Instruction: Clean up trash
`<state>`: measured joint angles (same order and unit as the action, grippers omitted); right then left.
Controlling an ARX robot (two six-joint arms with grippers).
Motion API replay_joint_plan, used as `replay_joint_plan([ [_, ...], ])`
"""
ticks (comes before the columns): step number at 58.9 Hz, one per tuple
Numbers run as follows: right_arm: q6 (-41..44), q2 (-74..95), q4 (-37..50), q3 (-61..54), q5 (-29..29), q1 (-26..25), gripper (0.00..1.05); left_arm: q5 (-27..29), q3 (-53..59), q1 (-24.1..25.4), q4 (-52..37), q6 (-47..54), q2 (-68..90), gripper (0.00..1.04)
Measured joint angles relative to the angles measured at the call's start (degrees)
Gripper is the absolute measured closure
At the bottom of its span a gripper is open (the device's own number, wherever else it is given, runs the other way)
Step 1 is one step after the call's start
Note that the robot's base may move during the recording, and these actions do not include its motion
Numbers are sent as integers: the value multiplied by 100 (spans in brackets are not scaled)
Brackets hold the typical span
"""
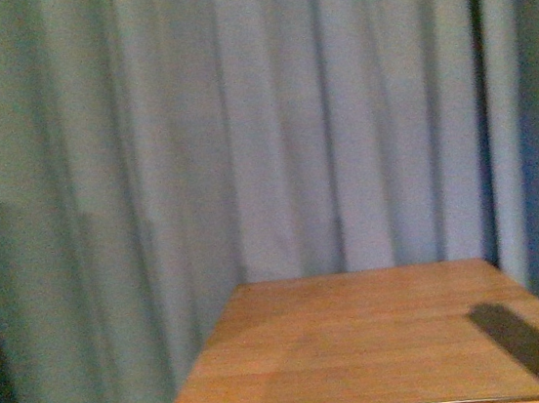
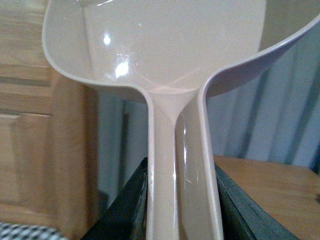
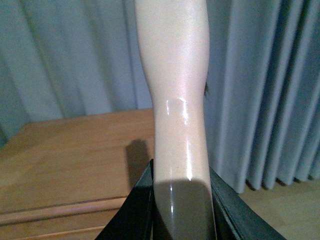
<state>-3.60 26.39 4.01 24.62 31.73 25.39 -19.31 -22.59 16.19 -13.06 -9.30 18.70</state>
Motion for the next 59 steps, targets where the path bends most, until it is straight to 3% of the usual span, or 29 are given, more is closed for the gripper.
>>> replay_joint_plan([
  [59, 0, 20, -7, -28, -46, 26, 84, 63, 11, 13, 0, -17, -20, 77],
])
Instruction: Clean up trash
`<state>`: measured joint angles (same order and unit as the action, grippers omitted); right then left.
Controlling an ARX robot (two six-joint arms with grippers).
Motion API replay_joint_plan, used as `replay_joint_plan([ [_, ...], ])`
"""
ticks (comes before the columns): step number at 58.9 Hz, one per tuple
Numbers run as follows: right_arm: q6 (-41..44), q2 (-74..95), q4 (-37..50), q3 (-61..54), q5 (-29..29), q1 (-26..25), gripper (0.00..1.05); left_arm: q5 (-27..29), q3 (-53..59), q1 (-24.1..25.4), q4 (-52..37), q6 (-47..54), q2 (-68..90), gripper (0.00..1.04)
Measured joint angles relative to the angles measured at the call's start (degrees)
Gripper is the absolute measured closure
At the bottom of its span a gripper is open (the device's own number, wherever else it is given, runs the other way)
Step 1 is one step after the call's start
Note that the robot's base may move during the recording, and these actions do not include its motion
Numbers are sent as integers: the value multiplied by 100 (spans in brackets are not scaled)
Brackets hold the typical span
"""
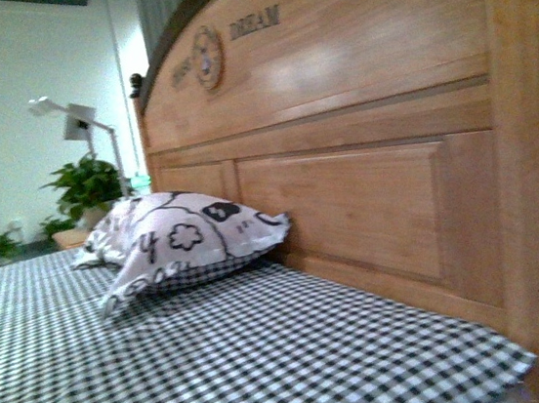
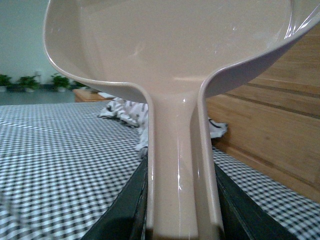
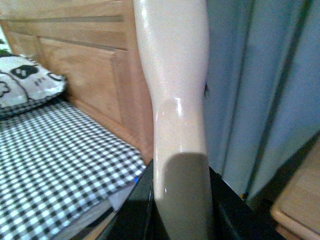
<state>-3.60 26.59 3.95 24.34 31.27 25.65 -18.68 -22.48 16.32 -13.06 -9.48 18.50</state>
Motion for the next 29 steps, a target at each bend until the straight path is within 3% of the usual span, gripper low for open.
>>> replay_joint_plan([
  [29, 4, 37, 0, -11, -90, 15, 84, 114, 2, 11, 0, -26, -13, 77],
])
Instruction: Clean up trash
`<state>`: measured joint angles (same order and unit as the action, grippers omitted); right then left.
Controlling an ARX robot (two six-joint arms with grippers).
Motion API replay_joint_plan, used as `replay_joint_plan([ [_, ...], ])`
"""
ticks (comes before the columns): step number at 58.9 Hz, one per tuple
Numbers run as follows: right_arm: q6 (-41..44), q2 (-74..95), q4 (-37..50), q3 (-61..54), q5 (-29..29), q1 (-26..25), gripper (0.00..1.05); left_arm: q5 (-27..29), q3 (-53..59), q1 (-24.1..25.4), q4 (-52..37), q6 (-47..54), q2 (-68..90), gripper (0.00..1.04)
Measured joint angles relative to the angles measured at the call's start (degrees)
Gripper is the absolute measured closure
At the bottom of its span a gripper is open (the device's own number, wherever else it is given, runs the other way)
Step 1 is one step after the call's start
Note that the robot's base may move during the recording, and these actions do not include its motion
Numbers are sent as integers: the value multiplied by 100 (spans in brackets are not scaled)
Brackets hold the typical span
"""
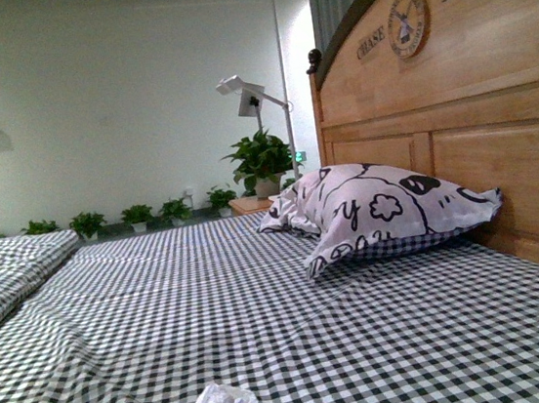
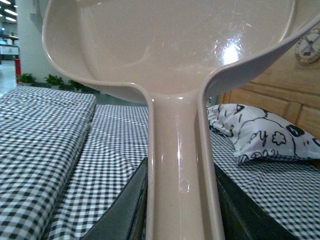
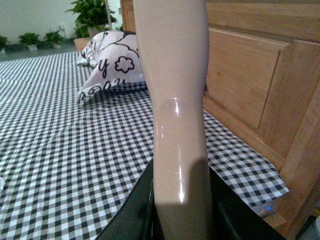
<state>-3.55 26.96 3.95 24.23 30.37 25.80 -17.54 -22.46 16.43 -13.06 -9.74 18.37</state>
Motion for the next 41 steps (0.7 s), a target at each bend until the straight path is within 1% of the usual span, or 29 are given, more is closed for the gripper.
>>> replay_joint_plan([
  [3, 2, 11, -4, -9, 0, 0, 84, -46, 0, 2, 2, 2, 2, 77],
  [5, 0, 9, -4, -9, 50, -4, 84, -151, -96, 20, 323, 105, 46, 77],
  [7, -2, 2, -4, -9, 107, -15, 84, -402, -437, 85, 1237, 310, 175, 77],
  [8, -4, 2, -4, -9, 116, -17, 84, -474, -525, 116, 1460, 365, 219, 77],
  [10, -2, 2, -4, -9, 118, -17, 84, -726, -833, 275, 2273, 605, 376, 77],
  [15, -2, -20, -4, -9, 94, -15, 84, -1134, -1104, 577, 3508, 1071, 743, 77],
  [17, -2, -46, -2, -7, 98, -15, 84, -1220, -1141, 629, 3751, 1314, 942, 77],
  [28, -2, -37, -4, -7, 77, -11, 84, -1392, -1213, 723, 3886, 2894, 2205, 77],
  [30, -2, -37, -4, -7, 77, -15, 84, -1392, -1213, 708, 3862, 3410, 2446, 77],
  [33, -2, -37, -4, -7, 74, -15, 84, -1379, -1213, 682, 3845, 3877, 2671, 77],
  [37, -2, -37, -4, -7, 74, -15, 84, -1307, -1213, 619, 3685, 4645, 3005, 77],
  [41, -2, -37, -4, -7, 72, -13, 84, -1233, -1213, 553, 3438, 5206, 3250, 77],
])
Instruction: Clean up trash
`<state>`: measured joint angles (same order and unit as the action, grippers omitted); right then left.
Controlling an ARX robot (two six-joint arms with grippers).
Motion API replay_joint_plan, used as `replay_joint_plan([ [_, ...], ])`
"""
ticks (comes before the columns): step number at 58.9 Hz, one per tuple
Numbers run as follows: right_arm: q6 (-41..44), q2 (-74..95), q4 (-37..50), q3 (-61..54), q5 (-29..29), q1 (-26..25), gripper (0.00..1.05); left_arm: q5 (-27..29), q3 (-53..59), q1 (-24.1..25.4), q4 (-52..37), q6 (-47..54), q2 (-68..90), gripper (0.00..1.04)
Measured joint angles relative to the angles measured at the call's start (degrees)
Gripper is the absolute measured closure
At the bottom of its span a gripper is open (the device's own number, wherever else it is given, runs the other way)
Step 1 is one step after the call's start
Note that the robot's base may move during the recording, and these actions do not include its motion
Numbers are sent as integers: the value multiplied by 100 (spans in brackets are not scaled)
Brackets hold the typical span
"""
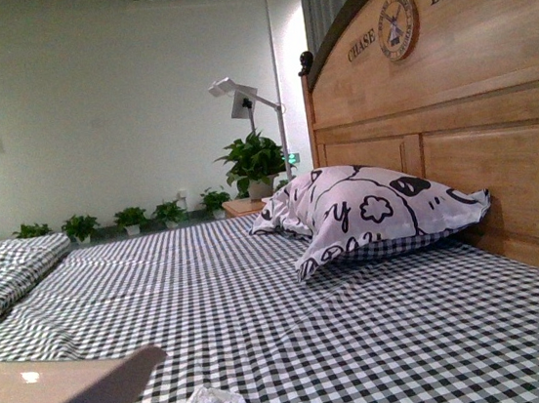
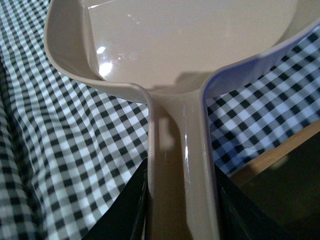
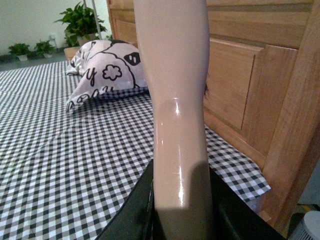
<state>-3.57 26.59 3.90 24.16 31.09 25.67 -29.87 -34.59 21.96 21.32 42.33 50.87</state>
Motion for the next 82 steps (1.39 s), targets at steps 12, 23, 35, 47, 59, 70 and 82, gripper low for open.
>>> replay_joint_plan([
  [12, 0, 0, 0, 0, 2, -2, 84, 271, 0, -271, -741, 1029, 584, 77],
  [23, 0, 0, 0, 0, 2, -2, 84, 315, 0, -496, -778, 1342, 833, 77],
  [35, 0, 0, 0, 0, 2, -2, 84, 284, 0, -435, -505, 1672, 1036, 77],
  [47, 0, 0, 0, 0, 2, -2, 84, 293, 0, -269, -632, 1709, 1421, 77],
  [59, 0, 0, 0, 0, 2, -2, 84, 273, 0, -278, -608, 1707, 1515, 77],
  [70, 0, 0, 0, 0, 2, -2, 84, 273, 0, -273, -367, 1790, 1534, 77],
  [82, -72, 72, -280, 90, -160, -22, 84, 273, 0, -271, -367, 1810, 1547, 77],
])
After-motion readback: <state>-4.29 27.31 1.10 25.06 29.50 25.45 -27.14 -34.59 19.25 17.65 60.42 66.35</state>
